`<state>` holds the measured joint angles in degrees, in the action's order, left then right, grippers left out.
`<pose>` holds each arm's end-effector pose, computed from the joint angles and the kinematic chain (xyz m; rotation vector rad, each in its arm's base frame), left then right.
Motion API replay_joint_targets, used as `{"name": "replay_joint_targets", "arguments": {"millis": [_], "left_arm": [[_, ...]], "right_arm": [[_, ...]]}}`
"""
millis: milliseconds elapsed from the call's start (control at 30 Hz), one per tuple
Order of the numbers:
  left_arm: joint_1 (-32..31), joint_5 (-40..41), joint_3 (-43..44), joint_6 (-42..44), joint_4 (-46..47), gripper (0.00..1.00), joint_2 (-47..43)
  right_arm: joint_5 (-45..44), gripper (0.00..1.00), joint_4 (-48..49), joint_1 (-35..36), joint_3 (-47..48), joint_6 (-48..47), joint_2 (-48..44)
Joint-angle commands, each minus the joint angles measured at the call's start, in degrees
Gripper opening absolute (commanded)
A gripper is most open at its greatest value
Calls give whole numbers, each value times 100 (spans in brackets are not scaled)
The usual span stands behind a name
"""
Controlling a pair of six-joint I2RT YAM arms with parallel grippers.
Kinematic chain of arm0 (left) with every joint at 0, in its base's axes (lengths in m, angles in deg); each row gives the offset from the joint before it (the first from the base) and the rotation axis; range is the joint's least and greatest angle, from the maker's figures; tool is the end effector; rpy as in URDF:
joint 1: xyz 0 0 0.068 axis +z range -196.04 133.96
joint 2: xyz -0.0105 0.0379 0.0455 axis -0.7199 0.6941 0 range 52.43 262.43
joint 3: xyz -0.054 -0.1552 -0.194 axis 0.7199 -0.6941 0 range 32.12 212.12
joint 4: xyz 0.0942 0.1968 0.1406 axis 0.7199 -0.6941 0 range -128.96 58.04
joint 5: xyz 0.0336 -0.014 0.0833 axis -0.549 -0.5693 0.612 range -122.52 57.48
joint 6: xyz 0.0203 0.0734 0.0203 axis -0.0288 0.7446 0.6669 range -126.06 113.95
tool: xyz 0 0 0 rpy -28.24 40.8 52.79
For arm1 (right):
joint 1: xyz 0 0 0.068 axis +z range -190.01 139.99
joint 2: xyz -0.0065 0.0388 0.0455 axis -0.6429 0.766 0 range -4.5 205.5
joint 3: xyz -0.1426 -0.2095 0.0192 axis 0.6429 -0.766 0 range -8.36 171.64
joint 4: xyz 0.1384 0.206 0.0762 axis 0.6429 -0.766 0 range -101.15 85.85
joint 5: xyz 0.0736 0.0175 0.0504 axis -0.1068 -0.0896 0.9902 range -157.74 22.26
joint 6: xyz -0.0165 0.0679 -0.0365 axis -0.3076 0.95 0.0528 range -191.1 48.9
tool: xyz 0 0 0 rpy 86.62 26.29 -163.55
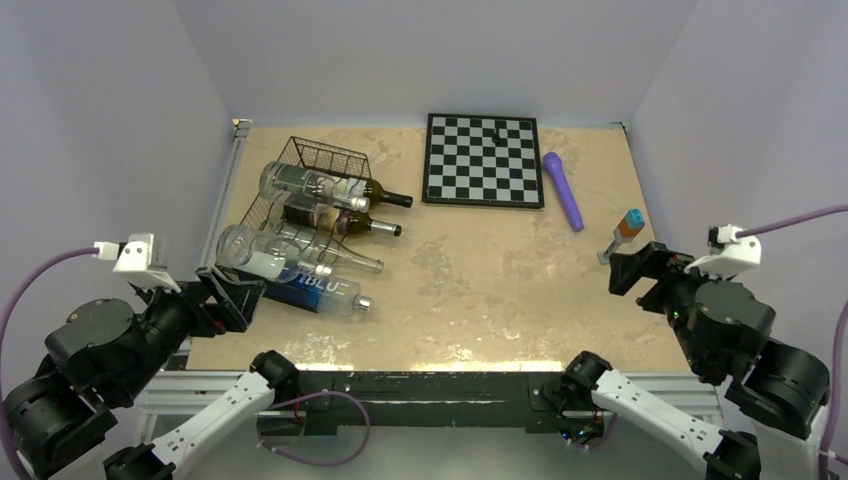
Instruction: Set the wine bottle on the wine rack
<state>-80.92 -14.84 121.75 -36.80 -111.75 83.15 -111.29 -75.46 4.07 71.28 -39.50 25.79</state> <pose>0.0223 0.0093 0.4282 -0.1374 1.9409 -0.4693 0.0580 -0.0087 0.4144 0.2844 1.8269 0.1761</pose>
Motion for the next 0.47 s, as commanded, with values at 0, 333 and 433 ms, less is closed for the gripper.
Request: {"name": "replay_joint_targets", "arguments": {"millis": [0, 333, 433], "left_arm": [[28, 146, 247, -150, -75, 99, -95], [32, 469, 491, -190, -68, 99, 230], [31, 644, 659, -228, -244, 99, 472]], "right_arm": [[-558, 99, -417, -17, 306, -96, -163], [-585, 99, -309, -13, 370, -186, -277], [-609, 98, -359, -18, 375, -55, -262]]}}
